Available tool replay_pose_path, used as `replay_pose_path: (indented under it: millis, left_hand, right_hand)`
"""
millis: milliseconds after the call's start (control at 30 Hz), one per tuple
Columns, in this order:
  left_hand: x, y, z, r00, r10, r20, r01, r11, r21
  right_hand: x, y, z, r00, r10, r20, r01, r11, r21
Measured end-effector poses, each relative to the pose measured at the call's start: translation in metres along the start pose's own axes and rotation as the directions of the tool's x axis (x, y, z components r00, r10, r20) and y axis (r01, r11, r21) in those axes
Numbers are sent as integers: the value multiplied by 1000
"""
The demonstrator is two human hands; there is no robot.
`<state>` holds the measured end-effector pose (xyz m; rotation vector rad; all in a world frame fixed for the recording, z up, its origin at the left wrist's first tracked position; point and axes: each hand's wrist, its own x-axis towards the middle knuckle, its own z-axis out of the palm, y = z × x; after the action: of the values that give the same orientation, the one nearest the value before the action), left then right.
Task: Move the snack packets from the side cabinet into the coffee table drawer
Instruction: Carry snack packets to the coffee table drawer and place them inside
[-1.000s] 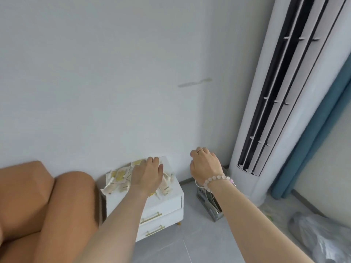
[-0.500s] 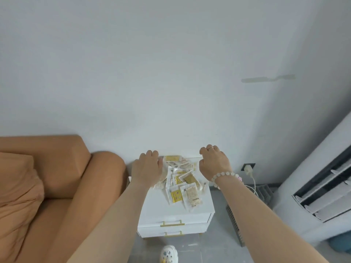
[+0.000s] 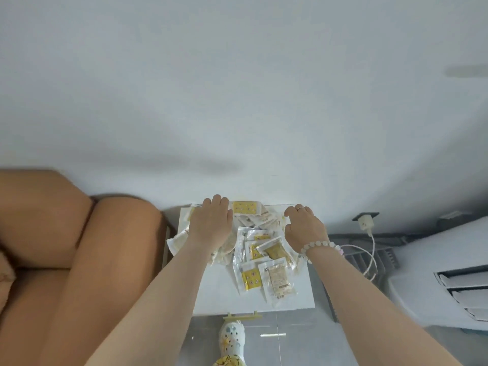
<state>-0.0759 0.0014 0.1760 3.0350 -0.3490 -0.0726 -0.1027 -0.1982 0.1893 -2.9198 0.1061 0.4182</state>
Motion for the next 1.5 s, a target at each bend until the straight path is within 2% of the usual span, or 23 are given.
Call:
replay_pose_path:
  millis: [100,300,400,567,667,900,1100,1233,1300,1367,1500]
  left_hand:
    - [5,5,35,996,32,83,-30,999,-30]
    - [10,17,118,963,101,249,-123,990,74]
    - [8,28,158,919,137,369,-160,987,31]
    - [12,41,201,860,188,475,-242,969,55]
    - [16,53,226,845,170,508,-228,972,55]
    - [9,64,264,936,141,322,-165,985,49]
    - [6,56,273,948,213,235,-234,970,67]
    - [-8,57,278,959,235,159,-247,967,60]
    - [-8,57,277,960,221,173,-231,972,43]
    - [-7,57,276,953,235,193,-251,966,59]
    - [-5,62,277,949,245,196,-267,959,92]
  right_hand:
    - [11,11,36,993,43,111,-41,999,-22]
    - [28,40,117,932,172,319,-118,976,-180]
    - [40,50,148,909,211,360,-137,966,-220]
    - [50,58,188,889,243,388,-142,952,-270]
    - [52,60,212,902,232,363,-136,953,-270]
    - [54,63,244,941,199,273,-166,976,-139]
    - [53,73,264,954,217,206,-223,975,7]
    - [51,72,261,957,233,175,-244,969,41]
    - [51,73,258,943,272,194,-296,949,107]
    - [50,76,257,914,302,272,-348,927,142]
    - [41,82,258,868,403,291,-476,842,254]
